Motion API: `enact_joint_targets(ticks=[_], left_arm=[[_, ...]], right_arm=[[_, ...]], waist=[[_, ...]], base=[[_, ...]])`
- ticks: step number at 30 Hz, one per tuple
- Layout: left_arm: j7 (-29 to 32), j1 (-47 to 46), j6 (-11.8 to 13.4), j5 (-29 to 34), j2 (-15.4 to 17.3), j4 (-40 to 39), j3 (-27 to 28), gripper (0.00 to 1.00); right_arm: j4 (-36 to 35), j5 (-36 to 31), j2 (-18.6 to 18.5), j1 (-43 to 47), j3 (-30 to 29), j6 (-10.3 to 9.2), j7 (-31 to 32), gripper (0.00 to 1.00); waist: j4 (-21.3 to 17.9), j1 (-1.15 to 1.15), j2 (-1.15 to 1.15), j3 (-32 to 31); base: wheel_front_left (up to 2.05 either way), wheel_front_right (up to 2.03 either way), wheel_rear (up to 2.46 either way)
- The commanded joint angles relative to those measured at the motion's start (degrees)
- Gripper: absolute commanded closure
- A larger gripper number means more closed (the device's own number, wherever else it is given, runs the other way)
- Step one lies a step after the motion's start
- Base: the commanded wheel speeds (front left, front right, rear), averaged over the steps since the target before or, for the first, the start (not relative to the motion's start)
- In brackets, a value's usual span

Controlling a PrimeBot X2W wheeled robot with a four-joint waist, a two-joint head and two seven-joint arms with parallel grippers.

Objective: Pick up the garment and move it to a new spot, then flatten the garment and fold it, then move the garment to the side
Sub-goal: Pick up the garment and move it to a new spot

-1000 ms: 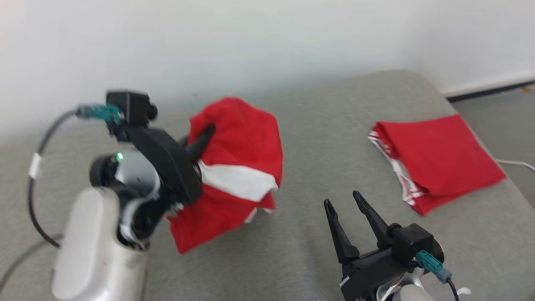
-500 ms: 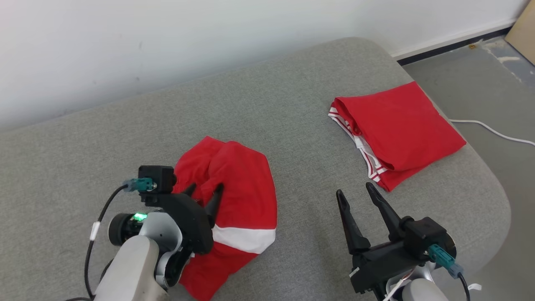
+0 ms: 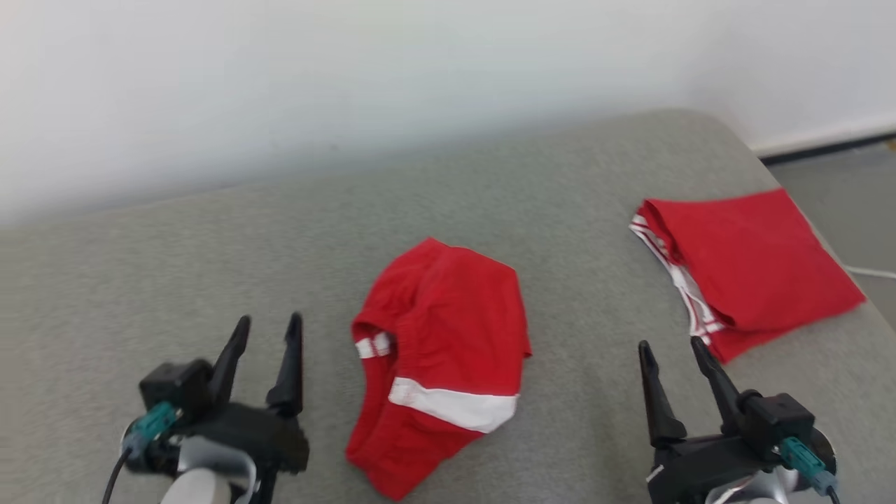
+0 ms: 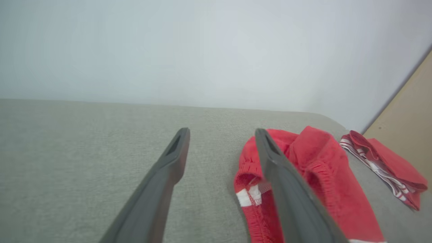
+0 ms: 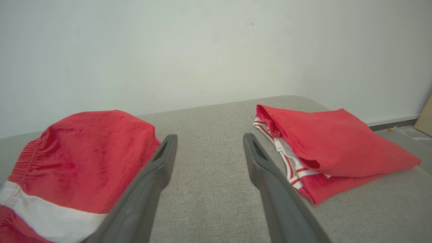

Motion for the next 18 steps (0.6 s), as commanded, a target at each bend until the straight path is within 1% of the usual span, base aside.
enact_joint_targets(ticks=[1,5,10,14,18], left_arm=[[-0.54,2.38,0.23,0.25,0.41,-0.63,0.58,0.0],[-1.32,6.96,0.68,0.95,1.27,-4.62,2.59,0.0],[-1.3,12.83,1.11,2.69,2.4,-9.8,5.53,0.0],[-1.3,17.01,1.47,3.73,2.91,-12.44,7.77,0.0],[-1.31,21.36,1.59,4.75,3.58,-13.75,8.67,0.0]], right_arm=[[-0.38,-0.73,-0.53,1.11,-0.65,-0.14,0.29,0.0],[-1.23,-0.98,-1.4,2.74,-2.71,-0.14,0.82,0.0],[-1.56,-1.4,-2.11,4.5,-4.28,-0.14,1.37,0.0],[-1.33,-1.59,-2.06,5.85,-4.29,-0.14,1.93,0.0],[-0.86,-1.33,-1.74,6.97,-3.94,-0.14,2.1,0.0]], waist=[[5.91,0.0,0.0,-5.11],[8.39,0.0,0.0,-6.97],[10.31,0.0,0.0,-8.75],[10.98,0.0,0.0,-9.93],[10.97,0.0,0.0,-10.62]], base=[[0.0,0.0,0.0],[0.0,0.0,0.0],[0.0,0.0,0.0],[0.0,0.0,0.0],[0.0,0.0,0.0]])
